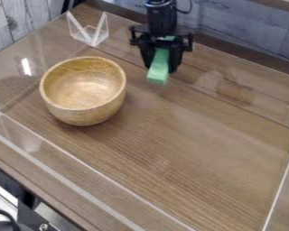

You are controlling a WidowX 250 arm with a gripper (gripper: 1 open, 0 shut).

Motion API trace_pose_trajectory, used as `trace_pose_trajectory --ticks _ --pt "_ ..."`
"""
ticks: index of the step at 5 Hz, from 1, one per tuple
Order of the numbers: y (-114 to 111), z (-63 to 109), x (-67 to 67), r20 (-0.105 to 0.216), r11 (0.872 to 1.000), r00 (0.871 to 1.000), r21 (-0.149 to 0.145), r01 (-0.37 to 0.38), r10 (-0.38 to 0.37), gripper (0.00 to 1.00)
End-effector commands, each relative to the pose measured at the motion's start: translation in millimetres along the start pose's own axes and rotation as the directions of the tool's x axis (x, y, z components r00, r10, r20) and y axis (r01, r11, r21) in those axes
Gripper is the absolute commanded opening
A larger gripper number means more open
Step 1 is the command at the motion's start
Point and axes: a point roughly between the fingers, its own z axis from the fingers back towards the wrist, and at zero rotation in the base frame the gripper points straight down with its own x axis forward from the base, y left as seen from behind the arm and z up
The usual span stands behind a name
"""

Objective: Move green object from inside the wooden bowl to the table next to it

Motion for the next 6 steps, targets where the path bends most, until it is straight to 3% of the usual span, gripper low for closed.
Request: trace_pose_trajectory --ticks 1,2,4,6 --pt "-8 24.1 9.4 0.057 1.000 0.998 -0.008 0.028 -0.028 0.00" --pt "-17 27.7 5.2 0.047 0.999 0.998 -0.017 0.048 -0.047 0.00" --pt "-15 14.2 0.0 0.022 0.994 0.995 -0.036 0.100 -0.099 0.00" --pt "-8 4.0 -9.3 0.004 0.994 0.996 -0.063 0.086 -0.086 0.00"
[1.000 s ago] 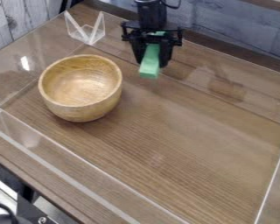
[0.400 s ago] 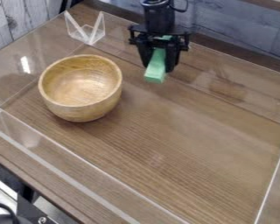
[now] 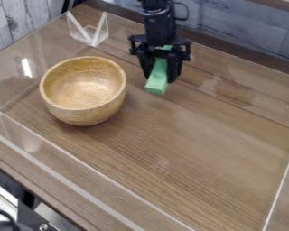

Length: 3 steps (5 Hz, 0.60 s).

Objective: Move green object from inside the wooden bowl to the table next to it

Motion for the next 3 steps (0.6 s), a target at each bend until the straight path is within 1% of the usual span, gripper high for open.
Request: trace_pose_trajectory --ticks 1,2,3 --pt "-2.3 20.6 5.0 0.057 1.000 0.998 -0.005 -0.008 0.008 0.00" --pt "-5.0 23.9 3.4 0.059 1.000 0.998 -0.015 -0.027 0.028 0.00" --pt "-1.6 30.5 1.1 0.067 0.998 0.996 -0.021 -0.064 0.066 0.00"
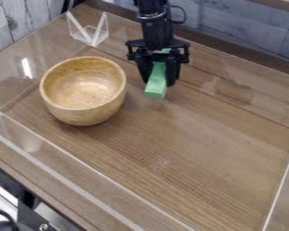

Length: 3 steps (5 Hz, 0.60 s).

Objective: Move green object from inside the wooden bowl to the table next to it

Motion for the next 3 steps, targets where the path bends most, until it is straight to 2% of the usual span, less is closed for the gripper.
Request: trace_pose_trajectory --ticks 1,3 --pt "-3 40.9 5.5 0.106 1.000 0.994 -0.006 -0.018 0.019 0.00" --pt "-34 46.3 15.5 0.078 0.995 0.992 -0.009 0.099 -0.098 0.00"
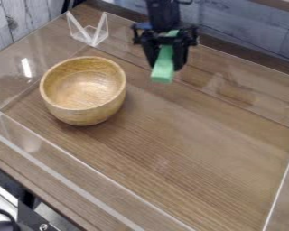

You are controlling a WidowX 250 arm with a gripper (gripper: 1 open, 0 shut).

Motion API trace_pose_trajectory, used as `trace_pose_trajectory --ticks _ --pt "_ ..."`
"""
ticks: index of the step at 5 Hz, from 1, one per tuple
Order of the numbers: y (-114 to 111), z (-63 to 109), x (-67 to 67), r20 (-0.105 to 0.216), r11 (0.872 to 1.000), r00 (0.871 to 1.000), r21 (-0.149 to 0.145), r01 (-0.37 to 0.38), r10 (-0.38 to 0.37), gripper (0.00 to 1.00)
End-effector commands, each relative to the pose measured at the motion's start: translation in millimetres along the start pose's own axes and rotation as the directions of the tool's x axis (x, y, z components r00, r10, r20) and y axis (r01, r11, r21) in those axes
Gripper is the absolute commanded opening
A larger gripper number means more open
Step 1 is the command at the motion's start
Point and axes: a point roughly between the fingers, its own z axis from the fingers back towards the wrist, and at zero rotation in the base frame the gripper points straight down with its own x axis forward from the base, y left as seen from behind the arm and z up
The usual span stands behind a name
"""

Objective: Move green object from inside the wooden bowl to the table next to it

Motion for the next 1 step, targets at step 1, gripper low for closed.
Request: trace_pose_trajectory --ticks 1 --pt "-10.4 15.0 12.2 0.041 0.998 0.997 0.007 0.067 -0.067 0.00"
